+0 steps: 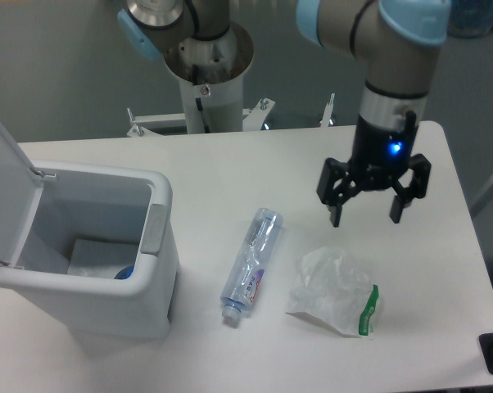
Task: Open the trash can
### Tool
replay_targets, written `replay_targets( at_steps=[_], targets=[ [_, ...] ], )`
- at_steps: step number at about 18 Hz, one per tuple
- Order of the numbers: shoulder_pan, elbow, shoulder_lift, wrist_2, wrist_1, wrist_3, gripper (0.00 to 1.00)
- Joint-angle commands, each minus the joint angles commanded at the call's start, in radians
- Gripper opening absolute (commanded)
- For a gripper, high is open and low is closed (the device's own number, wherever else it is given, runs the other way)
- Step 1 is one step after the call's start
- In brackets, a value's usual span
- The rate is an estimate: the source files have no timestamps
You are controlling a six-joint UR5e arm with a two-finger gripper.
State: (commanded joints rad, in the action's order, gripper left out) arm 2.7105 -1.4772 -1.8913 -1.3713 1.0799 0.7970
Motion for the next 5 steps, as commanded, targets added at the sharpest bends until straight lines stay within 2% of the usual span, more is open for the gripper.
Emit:
replay_targets(
  at_steps=[5],
  targets=[
    [0.031,-0.04,-0.038,-0.071,-0.008,0.264,1.0]
  ],
)
